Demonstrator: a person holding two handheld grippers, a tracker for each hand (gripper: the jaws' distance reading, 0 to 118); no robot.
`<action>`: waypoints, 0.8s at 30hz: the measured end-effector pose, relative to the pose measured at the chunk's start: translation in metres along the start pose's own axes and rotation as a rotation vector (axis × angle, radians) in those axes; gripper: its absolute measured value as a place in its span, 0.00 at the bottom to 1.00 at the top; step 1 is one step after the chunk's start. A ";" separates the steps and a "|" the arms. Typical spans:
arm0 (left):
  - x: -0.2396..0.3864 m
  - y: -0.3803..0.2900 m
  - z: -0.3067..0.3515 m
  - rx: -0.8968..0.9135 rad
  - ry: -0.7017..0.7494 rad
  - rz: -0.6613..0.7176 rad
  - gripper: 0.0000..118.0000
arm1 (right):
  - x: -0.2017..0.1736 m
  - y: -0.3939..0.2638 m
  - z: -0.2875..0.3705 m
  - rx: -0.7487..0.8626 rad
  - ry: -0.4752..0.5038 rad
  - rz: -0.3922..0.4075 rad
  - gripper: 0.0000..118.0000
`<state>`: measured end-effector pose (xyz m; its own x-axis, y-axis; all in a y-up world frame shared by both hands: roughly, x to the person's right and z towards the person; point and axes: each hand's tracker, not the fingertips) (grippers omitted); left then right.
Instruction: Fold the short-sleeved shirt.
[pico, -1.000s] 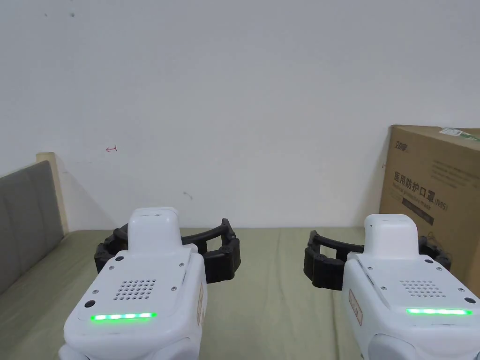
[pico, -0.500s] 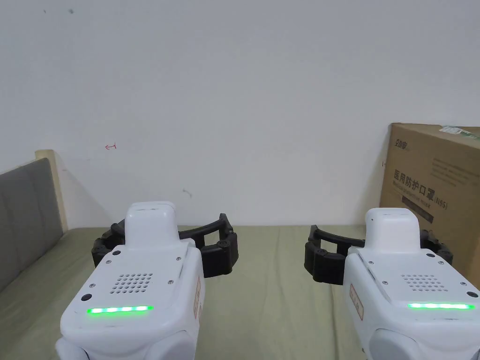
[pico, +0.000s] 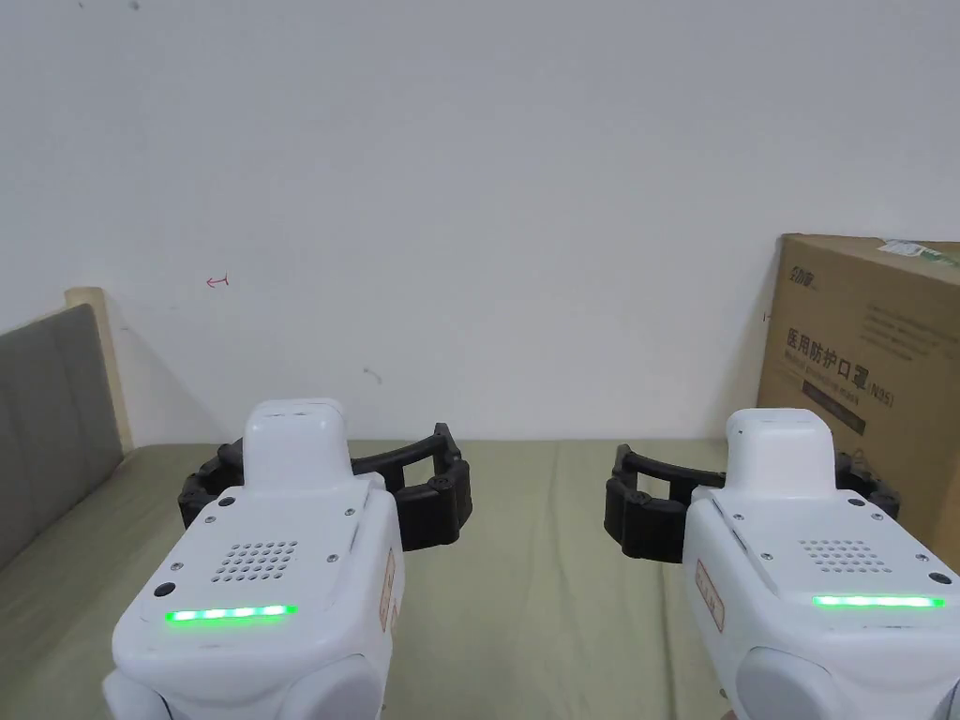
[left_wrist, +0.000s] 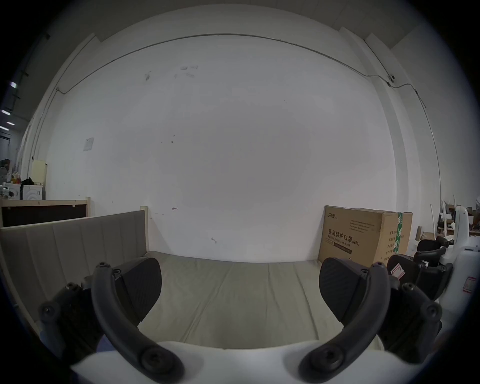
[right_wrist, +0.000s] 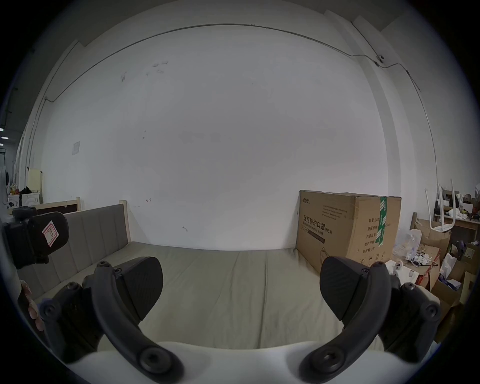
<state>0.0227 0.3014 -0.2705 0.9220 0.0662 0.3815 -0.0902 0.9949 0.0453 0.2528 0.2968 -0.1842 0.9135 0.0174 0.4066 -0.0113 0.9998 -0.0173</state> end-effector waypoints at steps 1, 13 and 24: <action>0.000 0.000 0.000 -0.001 0.000 0.001 1.00 | 0.000 0.000 0.000 -0.001 -0.001 -0.001 1.00; -0.004 0.000 0.000 -0.010 -0.002 0.024 1.00 | 0.001 -0.004 -0.003 -0.016 0.001 -0.005 1.00; -0.006 -0.004 0.002 -0.006 0.009 0.027 1.00 | 0.004 -0.006 -0.004 -0.030 -0.002 -0.028 1.00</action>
<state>0.0168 0.2968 -0.2715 0.9225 0.0934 0.3745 -0.1126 0.9932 0.0299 0.2582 0.2912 -0.1861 0.9124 -0.0102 0.4091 0.0260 0.9991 -0.0332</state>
